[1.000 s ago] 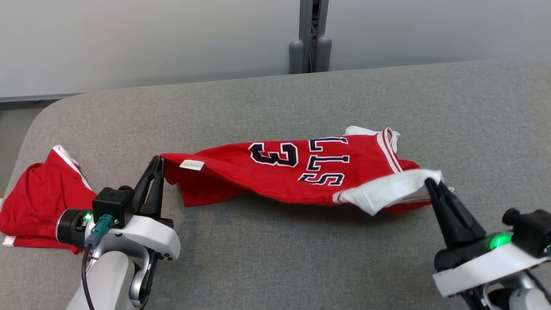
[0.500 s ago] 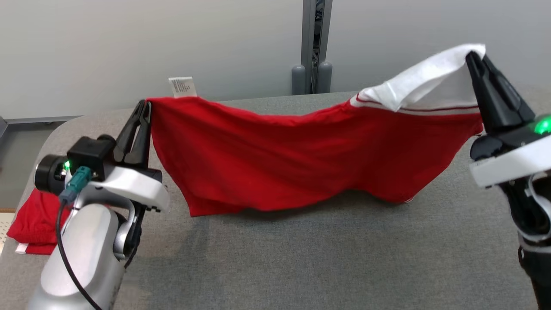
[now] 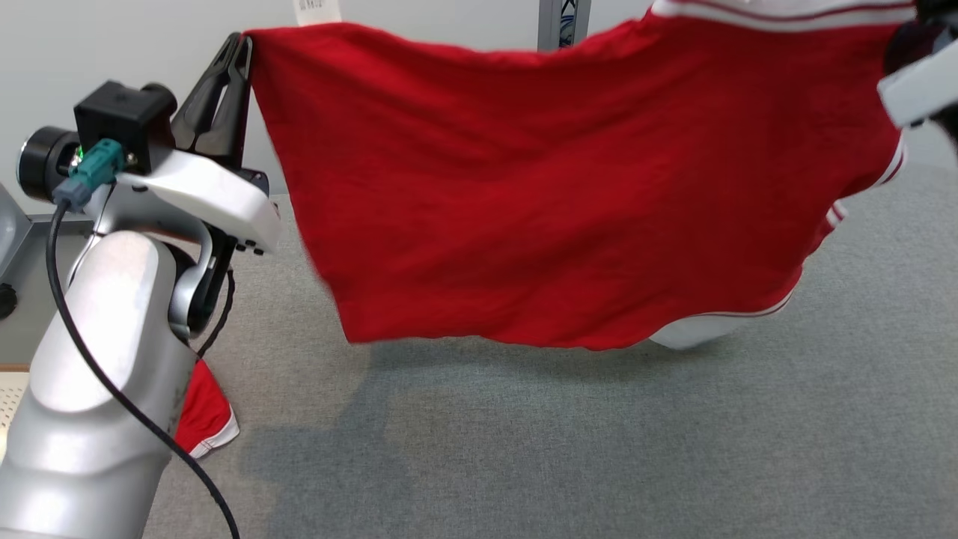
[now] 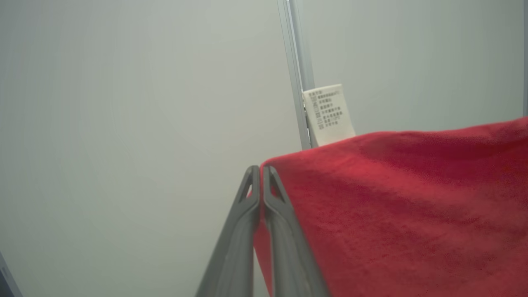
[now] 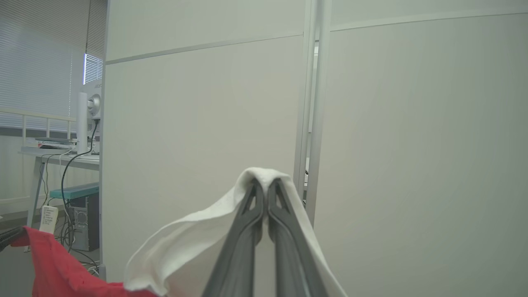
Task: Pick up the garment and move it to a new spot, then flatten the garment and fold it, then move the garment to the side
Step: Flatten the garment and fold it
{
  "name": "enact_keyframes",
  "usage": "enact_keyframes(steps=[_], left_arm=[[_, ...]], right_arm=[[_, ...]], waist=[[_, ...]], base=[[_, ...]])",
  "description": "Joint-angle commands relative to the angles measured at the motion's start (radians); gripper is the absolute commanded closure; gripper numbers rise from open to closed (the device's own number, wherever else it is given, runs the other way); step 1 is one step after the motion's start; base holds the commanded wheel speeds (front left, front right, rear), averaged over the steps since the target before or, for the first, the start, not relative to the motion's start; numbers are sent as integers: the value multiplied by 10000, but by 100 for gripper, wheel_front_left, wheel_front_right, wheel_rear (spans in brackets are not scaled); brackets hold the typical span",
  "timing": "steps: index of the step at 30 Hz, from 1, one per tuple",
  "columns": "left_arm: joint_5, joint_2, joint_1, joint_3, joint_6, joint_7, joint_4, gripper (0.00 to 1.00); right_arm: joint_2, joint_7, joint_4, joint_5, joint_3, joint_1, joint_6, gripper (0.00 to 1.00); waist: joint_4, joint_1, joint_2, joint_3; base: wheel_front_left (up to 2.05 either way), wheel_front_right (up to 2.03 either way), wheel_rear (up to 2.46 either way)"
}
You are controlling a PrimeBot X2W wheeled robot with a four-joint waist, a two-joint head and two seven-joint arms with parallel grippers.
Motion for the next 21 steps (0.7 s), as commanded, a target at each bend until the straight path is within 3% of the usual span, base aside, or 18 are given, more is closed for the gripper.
enact_keyframes(steps=[1,13,21], left_arm=[[-84,-1,-218,0,-52,91,84,100],[-226,-39,-536,15,100,112,422,100],[-365,-50,-1148,99,65,86,290,100]], right_arm=[[-110,-67,233,29,113,-285,-1,100],[-301,-428,1714,404,817,-1575,-3,100],[-432,-154,2146,531,1284,-2563,-3,100]], waist=[[22,0,-1,-7],[59,0,-1,76],[18,0,-1,1309]], base=[[0,0,0],[0,0,0],[0,0,0]])
